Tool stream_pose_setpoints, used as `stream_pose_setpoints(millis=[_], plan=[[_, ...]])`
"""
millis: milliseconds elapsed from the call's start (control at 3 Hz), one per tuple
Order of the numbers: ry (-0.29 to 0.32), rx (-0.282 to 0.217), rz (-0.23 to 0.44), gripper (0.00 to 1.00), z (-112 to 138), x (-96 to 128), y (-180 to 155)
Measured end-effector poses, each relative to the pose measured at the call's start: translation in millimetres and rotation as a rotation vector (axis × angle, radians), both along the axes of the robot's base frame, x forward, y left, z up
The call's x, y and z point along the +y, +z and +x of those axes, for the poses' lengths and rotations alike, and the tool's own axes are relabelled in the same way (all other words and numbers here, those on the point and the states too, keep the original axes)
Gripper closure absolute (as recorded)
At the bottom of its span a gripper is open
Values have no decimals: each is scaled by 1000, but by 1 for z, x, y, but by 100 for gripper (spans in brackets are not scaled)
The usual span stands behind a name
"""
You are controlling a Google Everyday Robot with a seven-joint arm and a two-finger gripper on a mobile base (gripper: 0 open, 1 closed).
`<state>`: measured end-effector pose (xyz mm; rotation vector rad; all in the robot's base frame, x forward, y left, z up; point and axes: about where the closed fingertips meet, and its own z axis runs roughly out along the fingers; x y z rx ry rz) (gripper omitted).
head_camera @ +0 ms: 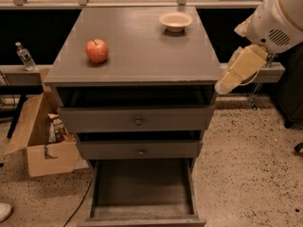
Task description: Place apple into bottom drawer
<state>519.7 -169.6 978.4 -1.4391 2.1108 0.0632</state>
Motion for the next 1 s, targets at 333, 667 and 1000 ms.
stream_pose_setpoints(millis=[333,667,1000], plan=[[-1,-3,4,0,4,2,-1],[-14,-38,55,0,48,28,-17],[-49,-57,145,0,101,57,-31]])
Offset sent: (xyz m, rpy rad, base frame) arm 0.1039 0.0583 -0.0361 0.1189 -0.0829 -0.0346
